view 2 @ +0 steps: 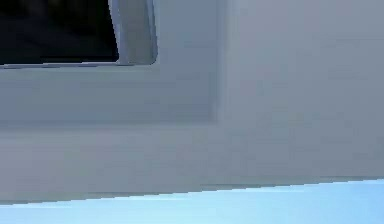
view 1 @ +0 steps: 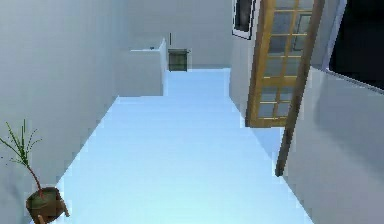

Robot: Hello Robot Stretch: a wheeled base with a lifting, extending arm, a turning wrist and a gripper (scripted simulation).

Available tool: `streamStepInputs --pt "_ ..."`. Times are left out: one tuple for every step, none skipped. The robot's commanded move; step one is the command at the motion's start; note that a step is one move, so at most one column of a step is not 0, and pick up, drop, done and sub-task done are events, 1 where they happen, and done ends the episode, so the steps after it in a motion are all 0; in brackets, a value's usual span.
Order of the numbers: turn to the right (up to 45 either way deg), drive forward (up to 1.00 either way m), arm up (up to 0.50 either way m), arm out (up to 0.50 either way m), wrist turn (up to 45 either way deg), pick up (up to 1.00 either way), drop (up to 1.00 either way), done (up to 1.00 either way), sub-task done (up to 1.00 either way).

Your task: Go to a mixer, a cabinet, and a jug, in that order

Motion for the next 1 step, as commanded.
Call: streamStepInputs --pt "0.0 1.00 0.00 0.00 0.0 0.00 0.00 0.00 0.00"
